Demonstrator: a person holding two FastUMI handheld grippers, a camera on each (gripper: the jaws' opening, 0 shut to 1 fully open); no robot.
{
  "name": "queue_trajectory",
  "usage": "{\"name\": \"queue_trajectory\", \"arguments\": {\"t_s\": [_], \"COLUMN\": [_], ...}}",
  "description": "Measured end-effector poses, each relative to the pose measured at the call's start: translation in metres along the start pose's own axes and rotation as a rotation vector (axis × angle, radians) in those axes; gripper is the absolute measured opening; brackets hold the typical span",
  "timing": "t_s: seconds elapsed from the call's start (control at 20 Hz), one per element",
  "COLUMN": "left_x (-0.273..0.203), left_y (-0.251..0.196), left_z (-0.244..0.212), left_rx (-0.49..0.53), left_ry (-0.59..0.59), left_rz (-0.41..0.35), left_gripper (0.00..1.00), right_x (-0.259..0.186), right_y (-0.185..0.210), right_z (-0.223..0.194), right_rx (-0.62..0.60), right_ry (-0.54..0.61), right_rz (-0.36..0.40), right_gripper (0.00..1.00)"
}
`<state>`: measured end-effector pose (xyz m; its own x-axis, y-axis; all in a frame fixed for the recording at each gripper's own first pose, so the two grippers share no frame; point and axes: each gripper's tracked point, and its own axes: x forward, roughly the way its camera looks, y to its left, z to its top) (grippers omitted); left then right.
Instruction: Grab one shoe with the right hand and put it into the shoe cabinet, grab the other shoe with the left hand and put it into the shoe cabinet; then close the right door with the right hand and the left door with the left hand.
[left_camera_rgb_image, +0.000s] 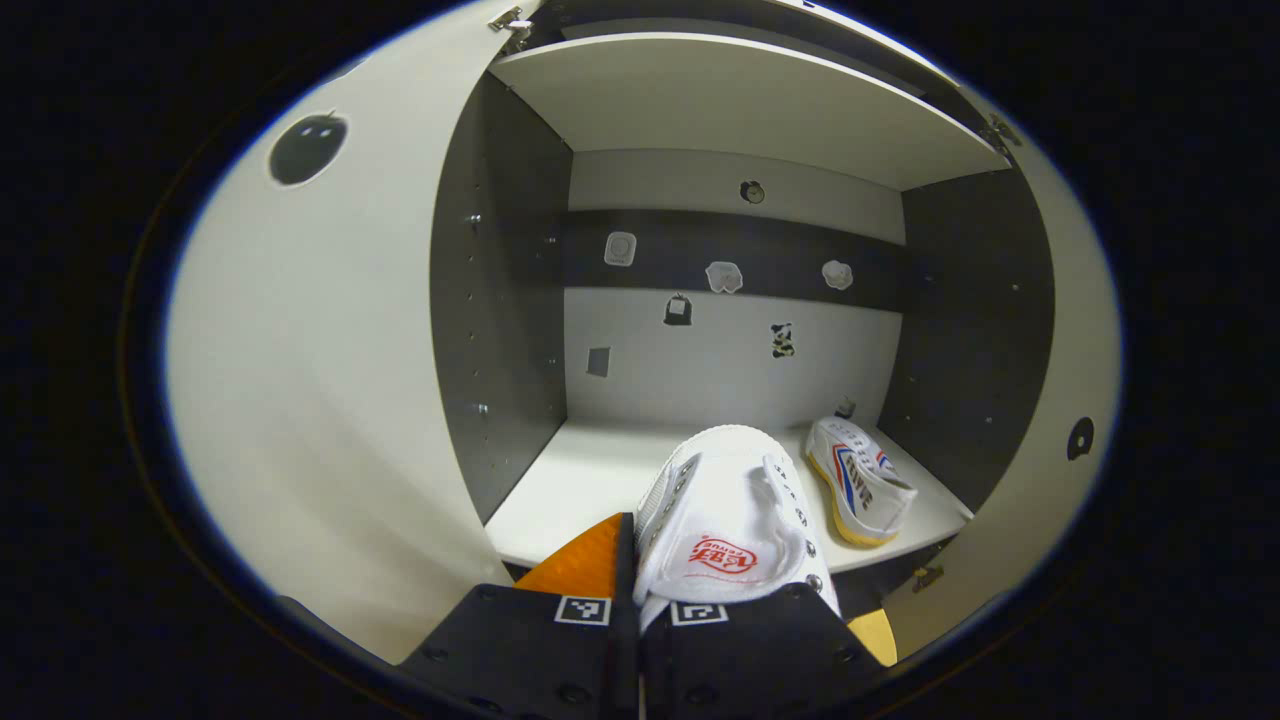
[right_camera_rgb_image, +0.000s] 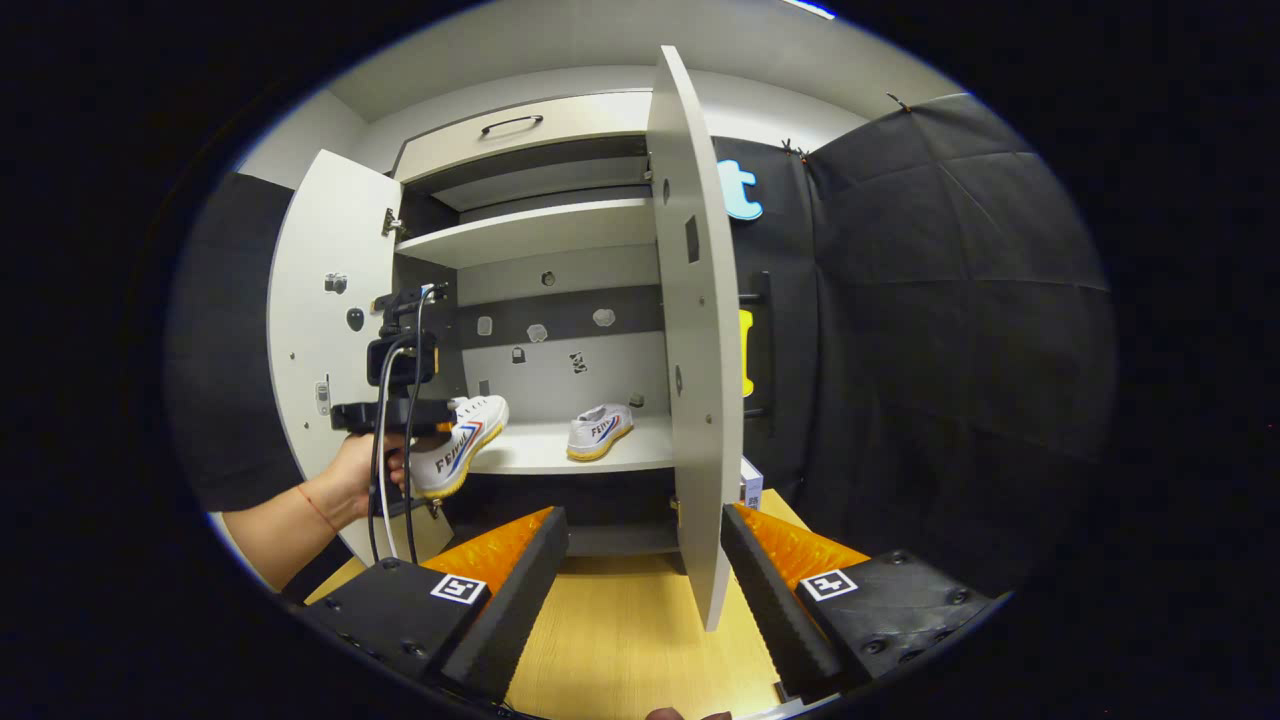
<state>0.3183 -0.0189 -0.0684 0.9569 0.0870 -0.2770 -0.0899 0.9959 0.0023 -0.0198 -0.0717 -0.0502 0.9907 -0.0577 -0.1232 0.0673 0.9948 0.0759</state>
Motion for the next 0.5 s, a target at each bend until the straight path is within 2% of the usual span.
{"name": "queue_trajectory", "arguments": {"t_s": [0.25,0.5], "left_x": [0.072,0.140], "left_y": [-0.004,-0.011], "left_z": [0.023,0.017], "left_rx": [0.020,0.046], "left_ry": [0.024,0.072], "left_rz": [0.067,0.131], "left_gripper": [0.07,0.07], "right_x": [-0.001,0.001], "right_y": [-0.039,-0.075], "right_z": [-0.001,0.002], "right_rx": [-0.006,-0.029], "right_ry": [0.007,0.010], "right_rz": [-0.076,-0.152], "right_gripper": [0.98,0.98]}}
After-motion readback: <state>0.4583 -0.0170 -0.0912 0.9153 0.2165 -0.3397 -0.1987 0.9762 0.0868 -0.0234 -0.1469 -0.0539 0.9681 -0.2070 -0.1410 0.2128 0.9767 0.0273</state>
